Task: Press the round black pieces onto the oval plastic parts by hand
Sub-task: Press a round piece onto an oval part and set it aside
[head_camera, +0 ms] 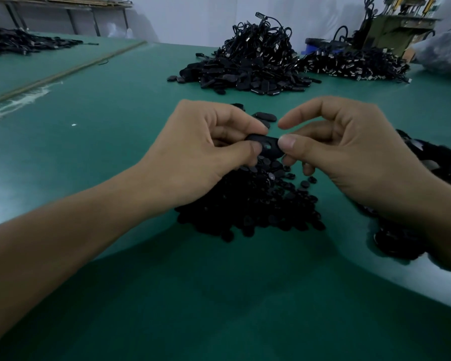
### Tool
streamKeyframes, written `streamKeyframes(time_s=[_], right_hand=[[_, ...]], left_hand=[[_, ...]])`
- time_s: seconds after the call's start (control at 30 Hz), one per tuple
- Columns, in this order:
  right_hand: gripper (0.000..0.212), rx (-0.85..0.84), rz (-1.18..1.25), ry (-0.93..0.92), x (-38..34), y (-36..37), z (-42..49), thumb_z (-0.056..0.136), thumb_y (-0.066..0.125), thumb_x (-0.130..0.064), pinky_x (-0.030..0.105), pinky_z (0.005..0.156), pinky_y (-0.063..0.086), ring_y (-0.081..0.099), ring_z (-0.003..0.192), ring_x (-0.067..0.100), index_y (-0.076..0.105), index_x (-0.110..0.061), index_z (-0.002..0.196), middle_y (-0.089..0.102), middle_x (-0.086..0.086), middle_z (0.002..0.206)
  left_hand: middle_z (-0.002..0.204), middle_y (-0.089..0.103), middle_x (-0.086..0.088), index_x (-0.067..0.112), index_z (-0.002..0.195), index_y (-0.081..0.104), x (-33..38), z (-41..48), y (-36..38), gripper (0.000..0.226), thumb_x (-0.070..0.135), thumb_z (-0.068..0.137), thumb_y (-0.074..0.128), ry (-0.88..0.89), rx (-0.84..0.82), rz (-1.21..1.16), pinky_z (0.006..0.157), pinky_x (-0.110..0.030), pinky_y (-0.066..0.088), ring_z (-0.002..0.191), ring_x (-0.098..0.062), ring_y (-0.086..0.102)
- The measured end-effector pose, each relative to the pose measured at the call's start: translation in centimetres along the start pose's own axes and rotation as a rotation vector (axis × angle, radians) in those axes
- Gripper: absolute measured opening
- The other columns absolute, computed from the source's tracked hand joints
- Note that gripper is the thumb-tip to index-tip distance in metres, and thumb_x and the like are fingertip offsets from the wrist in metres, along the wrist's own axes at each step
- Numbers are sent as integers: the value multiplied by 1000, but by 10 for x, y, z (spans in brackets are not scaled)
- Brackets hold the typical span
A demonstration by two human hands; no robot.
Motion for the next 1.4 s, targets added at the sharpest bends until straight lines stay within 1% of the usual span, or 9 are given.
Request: streamKeyframes(time_s=[0.07,0.2,0.33,0.5,0.77,0.93,1.1,1.23,1.4], right_hand=[[2,16,-158,6,4,0,0,89,70,-30,13,61,51,68,67,0,67,-29,90,73,-16,78],[9,-132,-437,35,8,1,0,80,70,-40,4,60,42,62,66,-7,73,-32,79,68,-24,72],[7,-208,-504,53,11,5,0,79,73,-41,2,60,40,59,66,-11,72,-34,79,68,-16,66],[9,-174,-489,62,16,10,1,84,74,-37,4,61,40,58,65,-10,69,-35,92,66,-15,72],[16,-158,-464,65,16,16,4,86,76,-24,1,59,37,55,64,-15,68,-35,78,67,-14,75],[21,-159,-448,98,16,17,5,87,75,-21,2,55,37,54,58,-14,66,-34,73,61,-17,61],[18,-196,-497,100,14,19,3,94,65,-21,2,57,38,53,63,-16,61,-30,80,60,-14,72],[15,-146,-500,75,11,13,2,99,56,-22,10,62,42,56,76,-4,56,-31,86,62,-13,83],[16,-64,-322,53,6,9,0,99,58,-17,22,71,56,67,76,1,58,-29,89,72,-12,83]], left_hand=[[71,76,2,21,90,72,-2,1,-3,19,3,86,74,-13,35,14,67,-18,57,67,-8,72],[71,76,3,23,88,72,-8,3,-10,18,5,86,74,-61,109,15,68,-19,58,68,-15,72],[71,76,2,22,87,73,-9,3,-12,15,7,86,76,-71,139,-4,66,-19,56,70,-20,73],[69,76,2,21,88,73,-7,3,-9,14,7,86,76,-58,128,-12,63,-17,54,68,-13,73],[70,76,4,25,89,72,-11,5,-10,16,10,86,76,-51,136,20,66,-18,53,73,-16,75],[70,76,4,26,87,73,-14,5,-10,17,10,86,76,-47,138,28,68,-20,54,74,-17,75],[71,76,5,26,87,73,-15,5,-9,16,10,86,77,-46,130,36,69,-24,56,75,-20,75],[70,76,4,26,87,73,-16,5,-10,16,10,86,76,-55,131,35,68,-23,55,75,-20,75],[70,76,4,26,87,73,-15,5,-11,16,10,86,76,-56,122,26,67,-21,55,76,-21,75]])
Point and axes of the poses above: each hand's wrist, its own z-axis towards the middle knuckle, its own y-axis out of the palm, x = y × z, the point moved 3 cm from there along z, towards the middle knuckle
